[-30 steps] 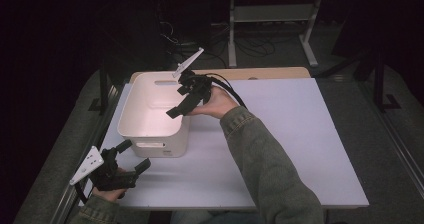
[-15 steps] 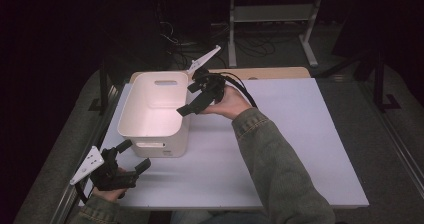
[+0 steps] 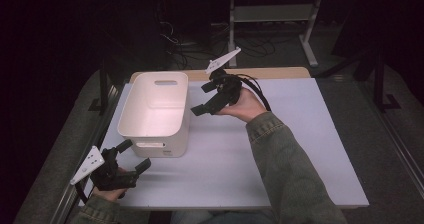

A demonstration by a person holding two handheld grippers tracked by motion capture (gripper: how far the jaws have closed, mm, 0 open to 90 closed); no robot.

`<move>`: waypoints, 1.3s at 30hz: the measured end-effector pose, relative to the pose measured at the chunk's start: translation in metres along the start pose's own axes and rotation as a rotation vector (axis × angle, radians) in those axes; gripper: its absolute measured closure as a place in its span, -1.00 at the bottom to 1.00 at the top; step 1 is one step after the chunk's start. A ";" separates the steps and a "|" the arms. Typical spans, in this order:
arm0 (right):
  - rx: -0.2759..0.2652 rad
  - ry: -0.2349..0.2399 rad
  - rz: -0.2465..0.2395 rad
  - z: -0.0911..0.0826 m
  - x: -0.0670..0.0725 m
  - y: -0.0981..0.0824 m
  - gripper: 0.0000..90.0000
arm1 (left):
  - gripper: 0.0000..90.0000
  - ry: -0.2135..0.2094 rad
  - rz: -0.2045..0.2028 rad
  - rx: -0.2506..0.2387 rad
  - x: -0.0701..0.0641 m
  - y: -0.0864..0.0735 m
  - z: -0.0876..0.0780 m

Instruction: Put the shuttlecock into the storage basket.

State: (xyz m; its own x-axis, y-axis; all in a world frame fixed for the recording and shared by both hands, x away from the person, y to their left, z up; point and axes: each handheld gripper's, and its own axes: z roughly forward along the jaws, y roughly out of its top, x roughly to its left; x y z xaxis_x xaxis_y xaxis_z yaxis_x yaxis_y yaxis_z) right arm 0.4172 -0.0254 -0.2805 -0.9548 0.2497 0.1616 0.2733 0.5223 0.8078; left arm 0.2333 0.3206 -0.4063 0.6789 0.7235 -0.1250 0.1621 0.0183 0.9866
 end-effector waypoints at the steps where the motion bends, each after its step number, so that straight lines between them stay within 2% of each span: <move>1: -0.001 -0.001 0.008 -0.001 0.000 -0.002 -1.00 | -0.98 0.000 -0.004 -0.002 0.000 0.000 0.000; 11: -0.019 -0.021 0.032 -0.014 -0.001 -0.015 -1.00 | -0.98 -0.002 -0.023 -0.019 -0.002 0.000 0.002; 13: -0.027 -0.023 0.027 -0.017 -0.002 -0.019 -1.00 | -0.98 -0.001 -0.013 -0.010 -0.001 0.000 0.001; 16: -0.031 -0.028 0.050 -0.022 -0.001 -0.023 -1.00 | -0.98 -0.001 -0.012 -0.010 -0.001 0.000 0.001; 19: -0.036 -0.048 0.053 -0.026 -0.002 -0.028 -1.00 | -0.98 0.001 -0.013 -0.004 -0.001 0.000 0.001; 21: -0.047 -0.042 0.086 -0.028 -0.001 -0.032 -1.00 | -0.98 0.001 -0.012 -0.002 -0.001 0.000 0.001; 23: -0.048 -0.049 0.094 -0.030 -0.002 -0.036 -1.00 | -0.98 -0.001 -0.013 -0.010 -0.001 0.000 0.001; 39: -0.065 -0.079 0.114 -0.048 -0.006 -0.063 -1.00 | -0.98 0.002 -0.013 -0.002 -0.001 0.000 0.001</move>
State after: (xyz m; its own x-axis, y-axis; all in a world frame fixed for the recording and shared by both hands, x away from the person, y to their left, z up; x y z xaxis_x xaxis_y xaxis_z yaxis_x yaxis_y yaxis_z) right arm 0.3999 -0.0983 -0.3050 -0.9050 0.3690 0.2116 0.3691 0.4339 0.8219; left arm 0.2334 0.3192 -0.4063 0.6753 0.7246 -0.1372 0.1692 0.0289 0.9852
